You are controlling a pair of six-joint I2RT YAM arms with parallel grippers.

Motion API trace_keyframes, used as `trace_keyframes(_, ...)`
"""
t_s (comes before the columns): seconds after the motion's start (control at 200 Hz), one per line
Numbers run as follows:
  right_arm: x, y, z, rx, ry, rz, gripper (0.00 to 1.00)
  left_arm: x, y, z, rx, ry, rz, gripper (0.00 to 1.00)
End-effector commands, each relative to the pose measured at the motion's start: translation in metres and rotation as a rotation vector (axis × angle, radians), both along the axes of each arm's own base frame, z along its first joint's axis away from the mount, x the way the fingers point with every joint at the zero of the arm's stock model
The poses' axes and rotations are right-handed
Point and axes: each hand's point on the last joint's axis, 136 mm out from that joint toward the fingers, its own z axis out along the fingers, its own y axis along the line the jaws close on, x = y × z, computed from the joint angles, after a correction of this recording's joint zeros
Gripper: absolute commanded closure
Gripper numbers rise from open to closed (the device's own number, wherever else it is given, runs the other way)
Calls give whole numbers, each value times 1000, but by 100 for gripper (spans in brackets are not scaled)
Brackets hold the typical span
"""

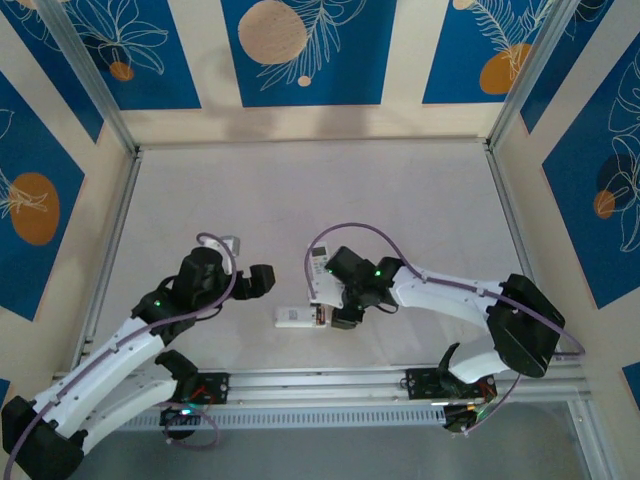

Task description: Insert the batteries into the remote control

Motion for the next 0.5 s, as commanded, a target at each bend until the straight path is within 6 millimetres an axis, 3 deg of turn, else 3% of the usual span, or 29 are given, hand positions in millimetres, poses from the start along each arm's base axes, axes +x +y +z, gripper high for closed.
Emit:
trace_keyframes(0.0,6,18,-3,24,-17,56,55,2,18,-12,8,38,109,1)
trace_keyframes(0.19,12,32,-13,7,12,76,55,-1,41,-31,38,131,245,1)
trace_keyframes(0.495,0,35,-22,-5,87,79,53,-3,46,-40,16,164,265,1)
